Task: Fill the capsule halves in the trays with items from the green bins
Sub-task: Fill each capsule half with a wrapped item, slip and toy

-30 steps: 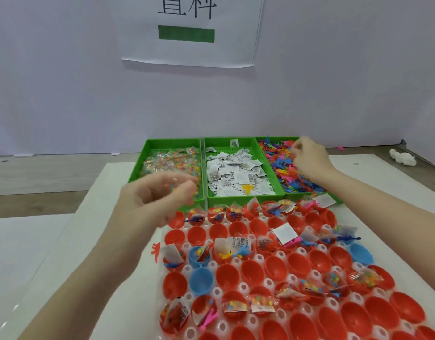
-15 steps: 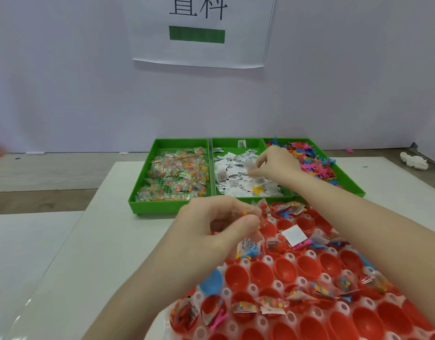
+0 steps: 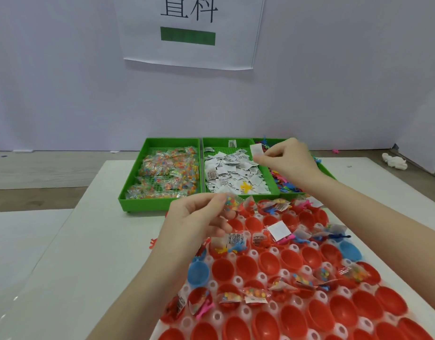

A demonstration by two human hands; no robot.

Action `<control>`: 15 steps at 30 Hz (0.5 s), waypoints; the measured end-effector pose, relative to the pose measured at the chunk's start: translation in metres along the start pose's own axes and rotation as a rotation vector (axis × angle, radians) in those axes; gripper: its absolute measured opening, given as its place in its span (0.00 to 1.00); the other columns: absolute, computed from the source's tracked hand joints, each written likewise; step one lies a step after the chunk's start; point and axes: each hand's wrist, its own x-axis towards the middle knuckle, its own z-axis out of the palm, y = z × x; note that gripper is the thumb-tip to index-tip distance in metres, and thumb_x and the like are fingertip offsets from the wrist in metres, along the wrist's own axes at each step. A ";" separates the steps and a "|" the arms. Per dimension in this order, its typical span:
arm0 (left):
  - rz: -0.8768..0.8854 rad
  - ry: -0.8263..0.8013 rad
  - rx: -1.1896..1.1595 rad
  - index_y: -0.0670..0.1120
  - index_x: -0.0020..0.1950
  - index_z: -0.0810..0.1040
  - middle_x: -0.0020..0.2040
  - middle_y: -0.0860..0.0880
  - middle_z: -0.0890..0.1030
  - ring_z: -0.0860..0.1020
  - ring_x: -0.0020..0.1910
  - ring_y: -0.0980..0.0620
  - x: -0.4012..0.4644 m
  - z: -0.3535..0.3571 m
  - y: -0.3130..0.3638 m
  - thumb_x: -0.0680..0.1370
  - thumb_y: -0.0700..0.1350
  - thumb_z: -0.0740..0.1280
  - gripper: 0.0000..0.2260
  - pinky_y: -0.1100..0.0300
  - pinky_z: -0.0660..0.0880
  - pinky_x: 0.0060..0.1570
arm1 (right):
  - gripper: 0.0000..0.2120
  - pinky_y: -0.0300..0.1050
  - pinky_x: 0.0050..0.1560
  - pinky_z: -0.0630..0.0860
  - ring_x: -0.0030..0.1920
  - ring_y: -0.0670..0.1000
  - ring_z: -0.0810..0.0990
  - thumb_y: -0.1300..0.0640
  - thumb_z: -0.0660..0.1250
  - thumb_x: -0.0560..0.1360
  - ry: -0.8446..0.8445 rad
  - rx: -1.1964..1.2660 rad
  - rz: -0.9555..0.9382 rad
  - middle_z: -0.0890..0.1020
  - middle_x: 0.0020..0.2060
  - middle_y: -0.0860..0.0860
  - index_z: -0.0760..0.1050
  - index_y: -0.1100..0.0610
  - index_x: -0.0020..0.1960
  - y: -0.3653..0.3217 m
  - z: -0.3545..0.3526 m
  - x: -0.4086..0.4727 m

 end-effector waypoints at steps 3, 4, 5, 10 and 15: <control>0.034 -0.004 -0.029 0.43 0.39 0.83 0.31 0.47 0.82 0.77 0.26 0.56 -0.002 0.003 0.001 0.75 0.40 0.66 0.08 0.69 0.73 0.27 | 0.10 0.22 0.27 0.65 0.21 0.38 0.70 0.52 0.73 0.68 -0.189 0.558 -0.009 0.70 0.17 0.42 0.79 0.53 0.29 -0.030 -0.023 -0.043; 0.047 -0.012 -0.036 0.43 0.39 0.83 0.31 0.47 0.82 0.77 0.26 0.56 -0.003 0.004 0.002 0.74 0.40 0.66 0.08 0.69 0.73 0.27 | 0.12 0.23 0.26 0.65 0.19 0.40 0.67 0.51 0.73 0.67 -0.291 0.633 -0.027 0.68 0.17 0.42 0.78 0.50 0.26 -0.037 -0.029 -0.058; 0.057 -0.028 -0.042 0.43 0.39 0.83 0.31 0.47 0.82 0.77 0.26 0.56 -0.005 0.006 0.004 0.73 0.40 0.66 0.07 0.69 0.73 0.27 | 0.13 0.24 0.25 0.63 0.19 0.41 0.63 0.50 0.73 0.66 -0.365 0.656 -0.041 0.66 0.17 0.42 0.77 0.50 0.25 -0.043 -0.033 -0.072; 0.094 -0.152 -0.084 0.43 0.31 0.81 0.27 0.46 0.79 0.77 0.26 0.54 -0.019 0.019 0.013 0.68 0.50 0.65 0.12 0.67 0.73 0.27 | 0.16 0.31 0.24 0.58 0.22 0.42 0.59 0.46 0.72 0.60 -0.286 0.481 -0.061 0.62 0.19 0.45 0.78 0.58 0.26 -0.051 -0.037 -0.104; 0.250 -0.103 0.124 0.46 0.36 0.83 0.27 0.49 0.80 0.78 0.26 0.56 -0.029 0.029 0.012 0.72 0.50 0.69 0.09 0.65 0.77 0.32 | 0.15 0.31 0.25 0.56 0.22 0.43 0.57 0.49 0.73 0.62 -0.210 0.490 0.009 0.61 0.18 0.45 0.77 0.61 0.27 -0.054 -0.039 -0.116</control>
